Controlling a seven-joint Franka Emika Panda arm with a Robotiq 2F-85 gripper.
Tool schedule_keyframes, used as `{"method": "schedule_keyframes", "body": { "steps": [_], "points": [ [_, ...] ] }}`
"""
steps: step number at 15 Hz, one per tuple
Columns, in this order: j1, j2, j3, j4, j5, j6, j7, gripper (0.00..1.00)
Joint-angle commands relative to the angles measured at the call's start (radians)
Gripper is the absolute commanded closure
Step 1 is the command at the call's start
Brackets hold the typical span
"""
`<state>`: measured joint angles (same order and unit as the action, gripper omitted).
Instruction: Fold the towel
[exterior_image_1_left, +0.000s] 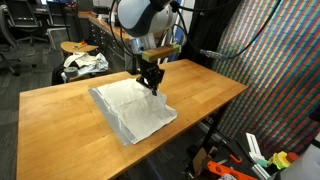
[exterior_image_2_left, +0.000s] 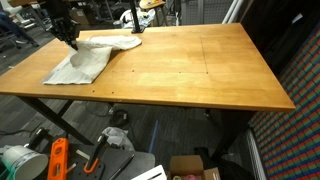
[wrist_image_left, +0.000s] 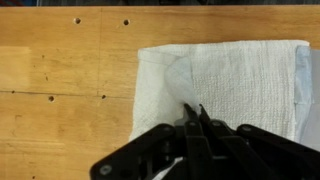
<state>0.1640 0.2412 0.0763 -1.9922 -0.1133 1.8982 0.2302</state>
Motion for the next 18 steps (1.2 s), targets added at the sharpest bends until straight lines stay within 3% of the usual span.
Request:
{"method": "schedule_keyframes", "body": {
  "steps": [1,13,18],
  "points": [
    [0.034,-0.047,0.017,-0.055,-0.055,0.066,0.091,0.99],
    [0.148,-0.019,0.048,-0.103,-0.321,0.123,0.373,0.98],
    [0.165,-0.029,0.072,-0.134,-0.338,0.109,0.394,0.98]
  ]
}}
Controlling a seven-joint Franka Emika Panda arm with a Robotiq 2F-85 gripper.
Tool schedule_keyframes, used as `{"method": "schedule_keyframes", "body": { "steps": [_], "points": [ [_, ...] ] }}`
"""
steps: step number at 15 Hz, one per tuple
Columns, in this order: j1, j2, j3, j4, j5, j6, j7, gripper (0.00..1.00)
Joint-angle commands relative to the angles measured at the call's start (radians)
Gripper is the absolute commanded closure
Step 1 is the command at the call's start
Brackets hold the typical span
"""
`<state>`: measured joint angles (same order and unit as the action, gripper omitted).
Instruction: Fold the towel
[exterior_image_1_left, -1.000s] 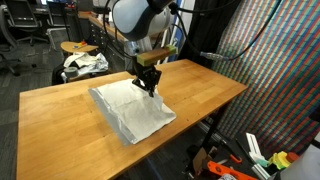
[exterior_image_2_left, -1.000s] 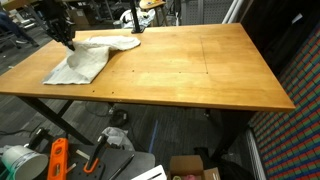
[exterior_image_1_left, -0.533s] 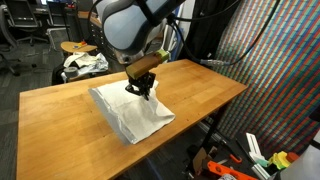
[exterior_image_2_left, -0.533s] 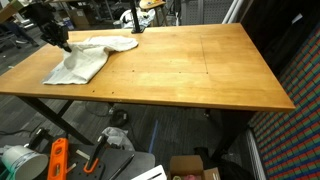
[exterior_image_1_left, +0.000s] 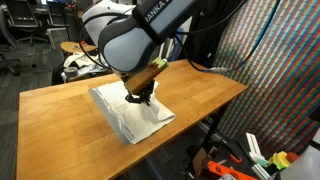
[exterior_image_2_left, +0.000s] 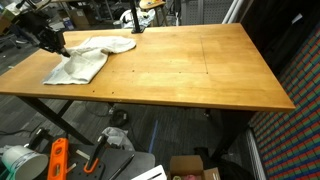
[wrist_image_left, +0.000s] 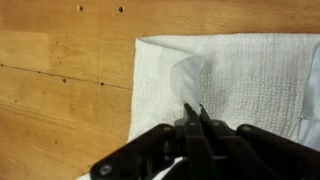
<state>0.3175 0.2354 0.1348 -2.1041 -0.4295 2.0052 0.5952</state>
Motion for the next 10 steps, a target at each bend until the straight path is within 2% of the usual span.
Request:
{"method": "schedule_keyframes", "body": {
  "steps": [1,10],
  "points": [
    [0.015,-0.025,0.019,-0.023,-0.019,0.001,0.032,0.98],
    [0.036,-0.023,0.062,0.001,0.001,-0.011,0.071,0.98]
  ]
}}
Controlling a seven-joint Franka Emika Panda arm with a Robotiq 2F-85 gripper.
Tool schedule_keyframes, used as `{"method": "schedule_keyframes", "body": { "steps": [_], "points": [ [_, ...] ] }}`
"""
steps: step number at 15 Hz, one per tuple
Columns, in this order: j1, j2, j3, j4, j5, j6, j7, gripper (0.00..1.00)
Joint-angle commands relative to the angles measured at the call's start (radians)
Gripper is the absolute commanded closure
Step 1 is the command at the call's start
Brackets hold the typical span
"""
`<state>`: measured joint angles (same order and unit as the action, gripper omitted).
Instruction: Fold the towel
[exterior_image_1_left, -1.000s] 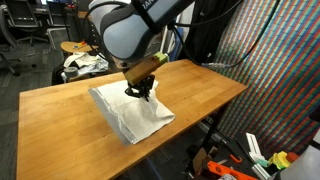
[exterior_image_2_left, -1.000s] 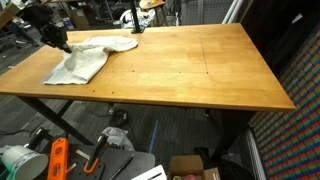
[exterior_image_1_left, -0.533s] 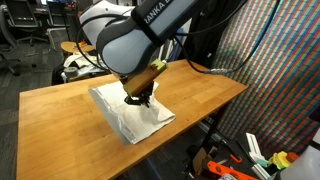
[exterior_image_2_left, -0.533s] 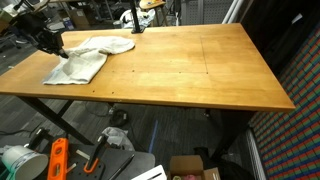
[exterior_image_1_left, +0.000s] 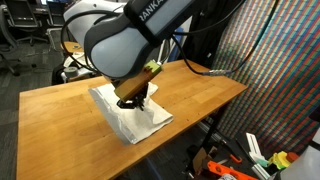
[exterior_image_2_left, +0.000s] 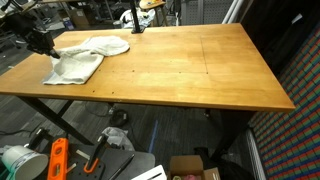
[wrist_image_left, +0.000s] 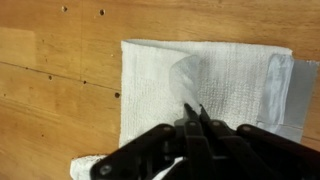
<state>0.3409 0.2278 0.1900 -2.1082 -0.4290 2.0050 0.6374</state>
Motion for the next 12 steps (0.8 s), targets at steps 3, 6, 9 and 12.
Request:
{"method": "schedule_keyframes", "body": {
  "steps": [3,6,9,12],
  "points": [
    [0.019,-0.012,0.013,0.005,-0.004,-0.008,0.048,0.98],
    [0.025,-0.011,0.018,0.001,-0.006,-0.006,0.062,0.97],
    [0.030,-0.010,0.023,0.000,-0.001,-0.007,0.069,0.97],
    [0.028,-0.007,0.025,0.003,0.013,-0.016,0.057,0.66]
  ]
}}
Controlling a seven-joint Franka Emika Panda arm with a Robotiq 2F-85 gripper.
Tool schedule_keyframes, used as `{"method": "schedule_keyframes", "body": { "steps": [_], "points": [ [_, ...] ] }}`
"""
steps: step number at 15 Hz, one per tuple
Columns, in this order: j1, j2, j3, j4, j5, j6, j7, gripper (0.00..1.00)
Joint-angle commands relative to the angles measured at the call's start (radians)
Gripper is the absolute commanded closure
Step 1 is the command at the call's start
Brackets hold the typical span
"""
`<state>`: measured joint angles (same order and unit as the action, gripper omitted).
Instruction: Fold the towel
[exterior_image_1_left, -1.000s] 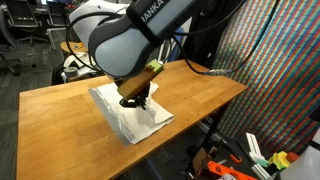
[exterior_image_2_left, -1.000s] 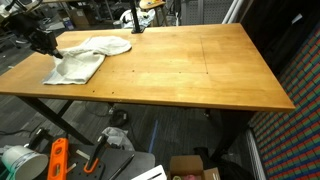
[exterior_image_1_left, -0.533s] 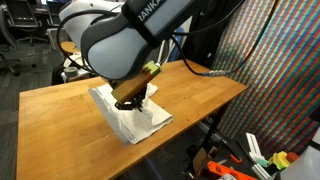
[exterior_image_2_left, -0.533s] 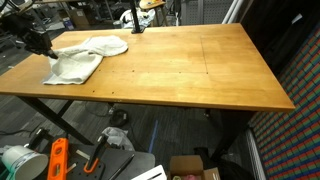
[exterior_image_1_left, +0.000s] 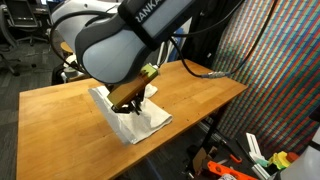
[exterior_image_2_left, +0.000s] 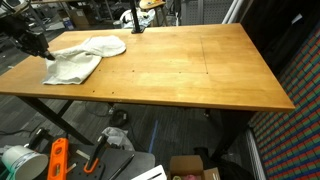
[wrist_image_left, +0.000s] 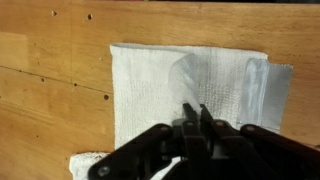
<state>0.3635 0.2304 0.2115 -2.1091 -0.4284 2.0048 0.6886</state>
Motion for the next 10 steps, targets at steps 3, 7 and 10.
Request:
{"method": "schedule_keyframes", "body": {
  "steps": [3,7,10],
  "points": [
    [-0.010,-0.024,0.006,0.016,0.058,-0.053,-0.051,0.41],
    [-0.080,-0.036,-0.015,0.128,0.225,-0.214,-0.268,0.12],
    [-0.150,0.006,-0.060,0.264,0.313,-0.277,-0.387,0.00]
  ]
}}
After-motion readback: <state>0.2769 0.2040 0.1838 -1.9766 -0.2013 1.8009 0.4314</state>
